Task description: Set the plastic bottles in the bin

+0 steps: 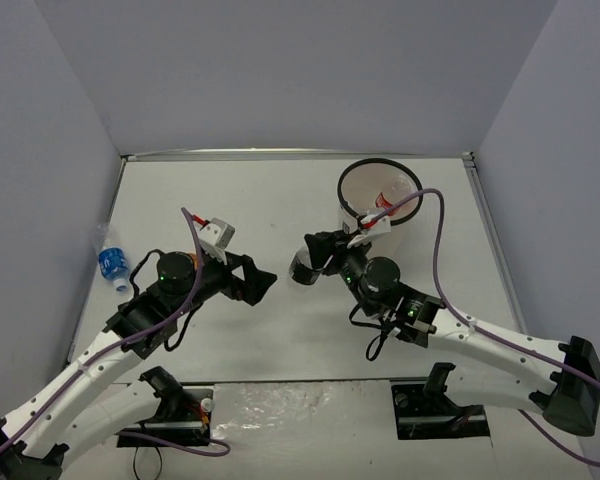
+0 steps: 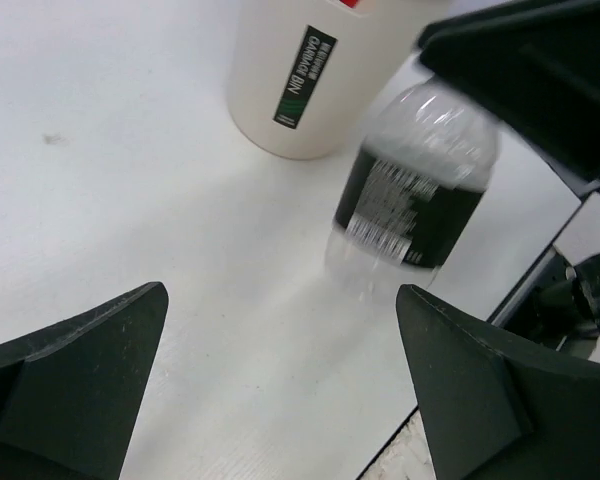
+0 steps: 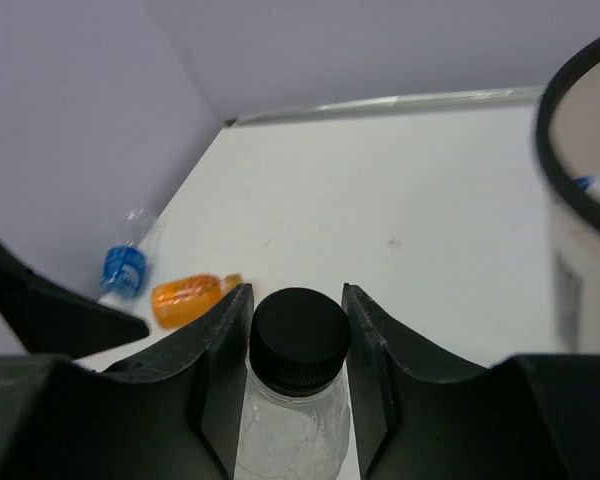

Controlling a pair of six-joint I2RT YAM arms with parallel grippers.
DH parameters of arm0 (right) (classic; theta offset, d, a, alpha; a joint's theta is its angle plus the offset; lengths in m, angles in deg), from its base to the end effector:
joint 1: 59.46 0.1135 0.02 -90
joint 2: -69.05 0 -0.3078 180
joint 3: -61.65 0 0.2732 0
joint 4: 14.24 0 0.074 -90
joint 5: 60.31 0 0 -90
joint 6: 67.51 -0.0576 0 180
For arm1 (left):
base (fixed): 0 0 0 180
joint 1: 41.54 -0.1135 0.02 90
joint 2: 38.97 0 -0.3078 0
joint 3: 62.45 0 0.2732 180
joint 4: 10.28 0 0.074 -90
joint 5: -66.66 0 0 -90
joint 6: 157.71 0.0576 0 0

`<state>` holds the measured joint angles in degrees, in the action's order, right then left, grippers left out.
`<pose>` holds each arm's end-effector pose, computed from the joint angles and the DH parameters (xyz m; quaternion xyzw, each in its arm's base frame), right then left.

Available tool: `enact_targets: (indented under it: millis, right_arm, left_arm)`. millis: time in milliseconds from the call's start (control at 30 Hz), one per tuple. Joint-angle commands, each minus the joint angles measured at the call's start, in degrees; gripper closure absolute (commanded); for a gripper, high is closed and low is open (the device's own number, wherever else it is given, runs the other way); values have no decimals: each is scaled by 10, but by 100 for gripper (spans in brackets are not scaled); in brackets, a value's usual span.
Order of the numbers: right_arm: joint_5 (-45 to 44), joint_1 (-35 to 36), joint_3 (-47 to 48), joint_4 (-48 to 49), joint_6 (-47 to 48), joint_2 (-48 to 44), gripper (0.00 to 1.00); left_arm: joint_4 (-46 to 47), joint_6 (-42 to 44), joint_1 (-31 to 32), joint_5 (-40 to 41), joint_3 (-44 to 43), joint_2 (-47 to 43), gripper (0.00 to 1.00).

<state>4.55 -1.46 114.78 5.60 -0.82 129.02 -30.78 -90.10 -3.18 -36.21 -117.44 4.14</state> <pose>0.1586 0.2076 0.3758 -0.0186 0.6307 0.3949 0.6678 0.1421 -0.1288 0.3606 0.1770 0.7360 -0.4009 0.5160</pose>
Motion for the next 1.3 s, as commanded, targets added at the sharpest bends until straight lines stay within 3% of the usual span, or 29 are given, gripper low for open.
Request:
enact_targets:
  millis: [0,133,300,400,600,733,800,900,1000,1033,1167,1267]
  right_arm:
    - [-146,-20,82,13,112,-49,86]
    - [-143,-92,133,14,175,-55,86]
    - [-124,-199,215,-4,227,19,83]
    - [-83,-247,242,-10,226,64,80]
    - [30,-338,288,-2,170,156,80]
    - [55,-358,289,3,139,191,74]
    - [57,-360,278,12,132,198,64]
    - [62,-365,263,23,125,202,59]
    - [84,-367,253,25,119,207,28]
    - [87,-367,253,25,117,207,12]
    - [86,-368,248,20,98,192,2]
    - [85,-368,238,9,91,180,1]
  left_arm:
    - [-47,-52,1,99,-45,-12,3]
    - [-92,-96,1,210,-59,-4,3]
    - [-199,-188,-5,410,-99,31,3]
    - [-214,-227,-24,456,-108,56,3]
    - [-203,-253,-179,323,-105,113,3]
    - [-197,-258,-229,301,-97,150,3]
    - [-195,-251,-244,299,-98,164,3]
    - [-186,-226,-265,297,-105,186,3]
    - [-147,-121,-320,230,-127,223,3]
    - [-125,-102,-334,197,-133,231,3]
    - [-85,-18,-381,67,-158,287,3]
    - [-104,26,-381,40,-186,334,3]
